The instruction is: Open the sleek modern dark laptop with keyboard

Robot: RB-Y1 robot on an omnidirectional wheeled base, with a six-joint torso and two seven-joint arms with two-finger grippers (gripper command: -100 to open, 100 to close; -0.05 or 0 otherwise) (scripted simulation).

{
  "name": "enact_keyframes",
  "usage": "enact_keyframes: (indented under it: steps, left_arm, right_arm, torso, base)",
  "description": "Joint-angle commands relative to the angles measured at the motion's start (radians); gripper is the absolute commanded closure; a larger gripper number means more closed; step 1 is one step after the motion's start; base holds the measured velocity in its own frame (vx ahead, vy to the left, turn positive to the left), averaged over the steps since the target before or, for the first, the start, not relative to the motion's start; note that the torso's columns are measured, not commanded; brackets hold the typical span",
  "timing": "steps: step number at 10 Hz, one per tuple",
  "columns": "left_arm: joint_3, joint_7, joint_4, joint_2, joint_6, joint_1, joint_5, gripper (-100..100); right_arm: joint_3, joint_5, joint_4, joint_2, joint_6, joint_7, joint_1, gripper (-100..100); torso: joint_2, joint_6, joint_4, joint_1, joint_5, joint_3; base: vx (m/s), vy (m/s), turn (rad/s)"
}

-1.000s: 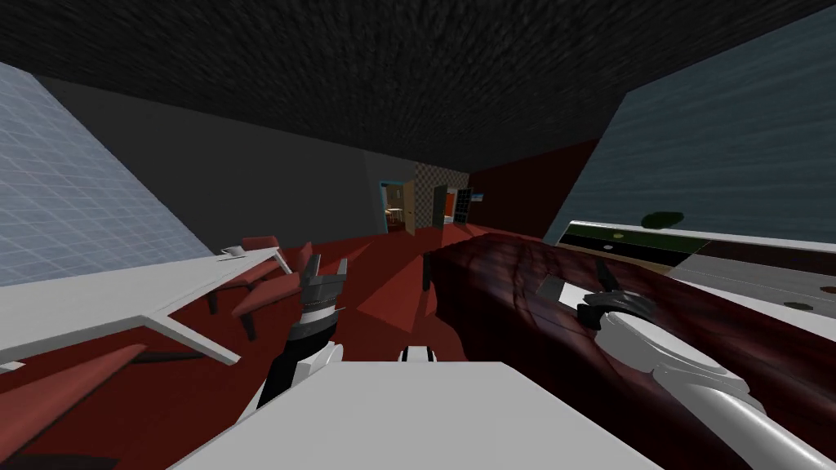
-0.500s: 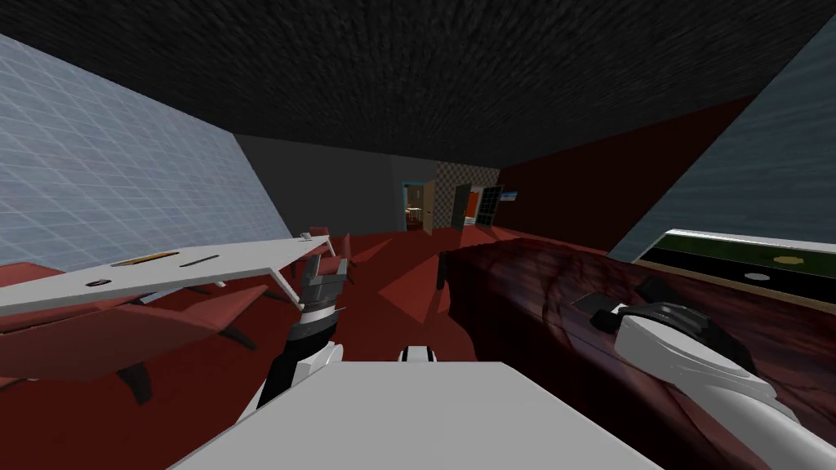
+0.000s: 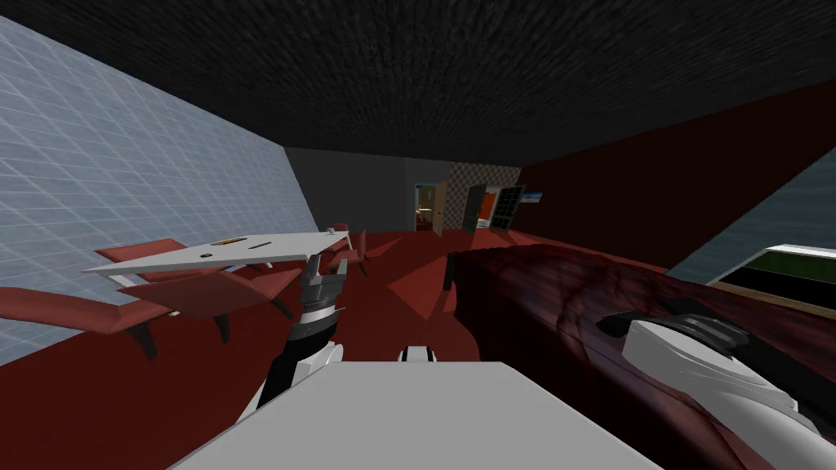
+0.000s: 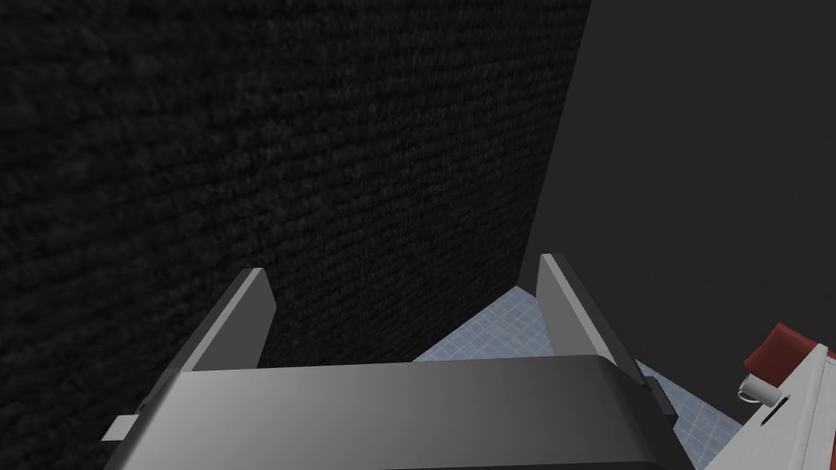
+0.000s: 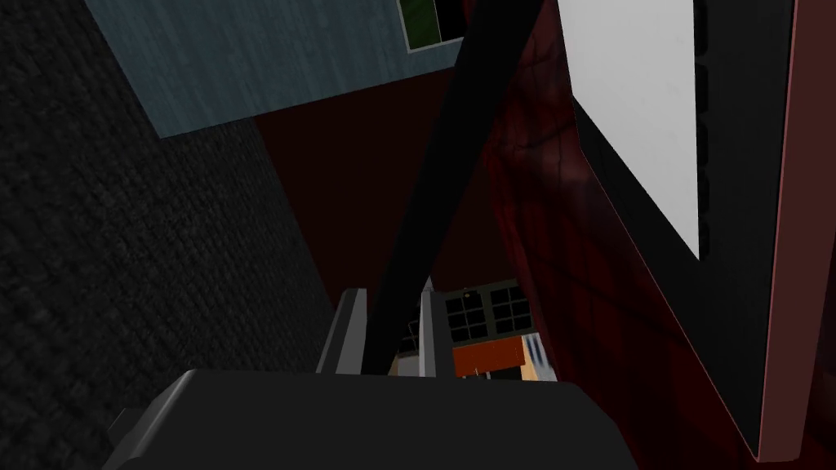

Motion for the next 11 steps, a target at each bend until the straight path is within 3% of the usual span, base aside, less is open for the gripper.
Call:
enact_keyframes:
  steps: [1, 2, 3, 10, 11]
  left_arm:
    - [0.000, 0.000, 0.000, 0.000, 0.000, 0.000, 0.000, 0]
    - [0.000, 0.000, 0.000, 0.000, 0.000, 0.000, 0.000, 0]
    - [0.000, 0.000, 0.000, 0.000, 0.000, 0.000, 0.000, 0]
    - [0.000, 0.000, 0.000, 0.000, 0.000, 0.000, 0.000, 0]
    - [0.000, 0.000, 0.000, 0.000, 0.000, 0.000, 0.000, 0]
  right_arm:
    - [0.003, -0.008, 0.058, -0.003, 0.066, 0.063, -0.007, 100]
    - [0.003, -0.008, 0.063, -0.003, 0.066, 0.063, -0.007, 100]
    - [-0.002, -0.028, 0.081, -0.027, 0.036, 0.073, -0.020, -100]
    - [-0.035, -0.154, 0.108, -0.122, -0.016, 0.188, -0.038, -100]
    - [-0.030, -0.144, 0.109, -0.113, -0.014, 0.176, -0.038, -100]
  torso:
    - [-0.001, -0.002, 0.000, 0.000, 0.000, -0.001]
    - [0.001, 0.001, 0.000, 0.000, -0.001, 0.000]
    - [0.000, 0.004, 0.000, 0.001, 0.000, 0.000]
    - [0.004, 0.001, 0.001, 0.006, 0.004, 0.002]
    - [0.003, 0.002, 0.001, 0.006, 0.004, 0.001]
  base:
    - [-0.166, -0.061, 0.423]
    - [-0.112, -0.043, 0.199]
    - [-0.028, 0.007, 0.015]
    - [0.011, 0.042, -0.015]
    - [0.003, 0.015, -0.001]
